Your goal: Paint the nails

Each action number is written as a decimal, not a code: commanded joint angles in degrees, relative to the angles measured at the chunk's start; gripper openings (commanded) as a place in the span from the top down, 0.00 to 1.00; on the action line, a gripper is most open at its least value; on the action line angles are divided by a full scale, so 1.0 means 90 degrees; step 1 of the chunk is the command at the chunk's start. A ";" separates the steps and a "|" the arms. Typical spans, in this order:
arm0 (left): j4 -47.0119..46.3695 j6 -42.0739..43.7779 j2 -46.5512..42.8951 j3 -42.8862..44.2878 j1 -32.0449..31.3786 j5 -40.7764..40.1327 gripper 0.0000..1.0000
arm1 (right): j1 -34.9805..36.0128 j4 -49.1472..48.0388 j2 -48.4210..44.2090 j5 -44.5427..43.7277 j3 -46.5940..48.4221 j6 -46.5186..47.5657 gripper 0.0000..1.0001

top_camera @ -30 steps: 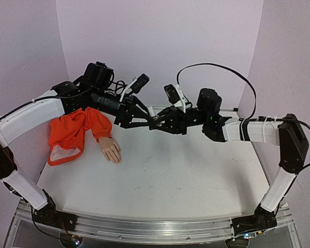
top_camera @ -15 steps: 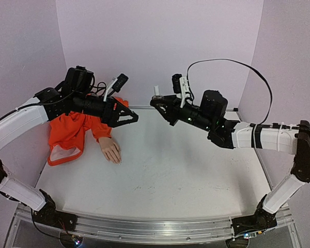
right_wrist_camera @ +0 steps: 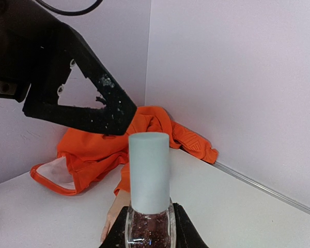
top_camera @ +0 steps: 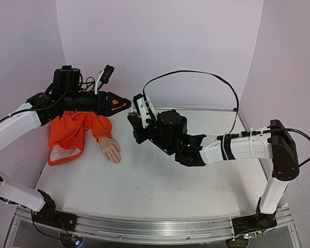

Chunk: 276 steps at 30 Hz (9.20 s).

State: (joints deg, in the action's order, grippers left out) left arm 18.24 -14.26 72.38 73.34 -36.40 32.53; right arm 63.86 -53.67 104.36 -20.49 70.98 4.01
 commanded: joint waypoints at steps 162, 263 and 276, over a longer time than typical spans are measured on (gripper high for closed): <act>-0.0268 -0.1196 -0.0493 0.0048 -0.1290 -0.1442 0.19 | -0.0806 0.0890 -0.2082 0.2942 -0.0797 -0.0765 1.00; -0.0667 -0.1772 -0.0123 -0.0588 -0.1160 -0.1605 0.88 | 0.0242 0.1118 -0.0868 0.0998 0.0456 -0.0620 1.00; -0.1586 -0.0394 0.0091 -0.0225 -0.1502 0.2635 0.96 | -0.1014 -0.1234 -0.2884 0.8504 -0.1370 -0.1559 1.00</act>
State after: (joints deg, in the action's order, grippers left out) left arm 7.60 -23.24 72.55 68.27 -46.98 35.64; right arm 57.21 -42.41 86.17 23.05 60.38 -5.06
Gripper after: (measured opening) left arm 0.152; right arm 0.214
